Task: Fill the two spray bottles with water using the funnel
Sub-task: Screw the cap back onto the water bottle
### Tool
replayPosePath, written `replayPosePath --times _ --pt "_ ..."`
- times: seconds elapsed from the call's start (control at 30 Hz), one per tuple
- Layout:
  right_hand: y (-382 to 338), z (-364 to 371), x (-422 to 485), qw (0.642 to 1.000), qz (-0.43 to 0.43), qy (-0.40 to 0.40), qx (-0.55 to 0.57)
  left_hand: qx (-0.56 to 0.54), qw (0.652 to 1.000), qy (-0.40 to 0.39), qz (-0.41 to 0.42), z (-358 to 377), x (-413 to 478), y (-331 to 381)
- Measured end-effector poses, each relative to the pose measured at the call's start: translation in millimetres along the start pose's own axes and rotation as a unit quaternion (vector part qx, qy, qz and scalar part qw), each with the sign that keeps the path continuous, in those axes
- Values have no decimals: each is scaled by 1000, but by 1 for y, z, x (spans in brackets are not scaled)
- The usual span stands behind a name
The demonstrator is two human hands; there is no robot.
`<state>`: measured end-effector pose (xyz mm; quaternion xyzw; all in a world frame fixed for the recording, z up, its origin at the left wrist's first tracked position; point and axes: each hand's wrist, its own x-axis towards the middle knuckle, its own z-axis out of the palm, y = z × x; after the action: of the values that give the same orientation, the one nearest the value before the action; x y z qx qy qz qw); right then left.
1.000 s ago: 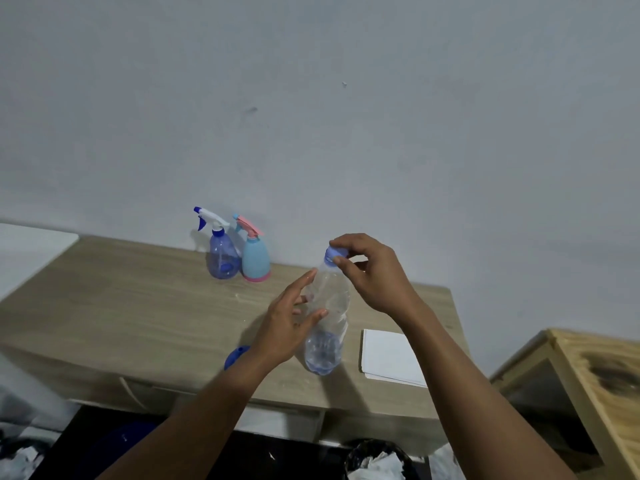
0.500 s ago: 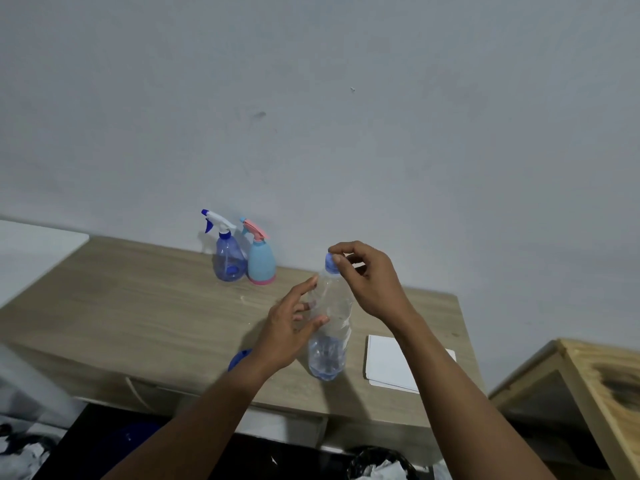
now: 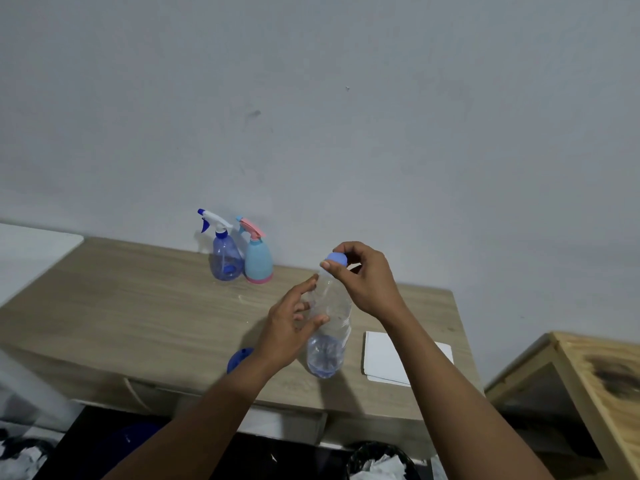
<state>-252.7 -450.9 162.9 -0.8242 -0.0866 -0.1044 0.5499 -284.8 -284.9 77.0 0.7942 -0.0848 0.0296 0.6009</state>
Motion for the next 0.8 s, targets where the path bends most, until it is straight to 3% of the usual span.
replayPosePath --times 0.17,0.37,0.53,0.8 --pt "2 7 -1 999 12 38 21 2 1000 0 -5 -1 -1 1" --pt "1 2 -6 999 -15 -47 6 -2 1000 -2 -2 -5 -5 2" --pt "1 8 -5 998 25 28 45 -2 1000 -5 7 -3 -3 4" --pt "6 7 -12 994 26 60 83 15 1000 -18 14 -2 -5 7"
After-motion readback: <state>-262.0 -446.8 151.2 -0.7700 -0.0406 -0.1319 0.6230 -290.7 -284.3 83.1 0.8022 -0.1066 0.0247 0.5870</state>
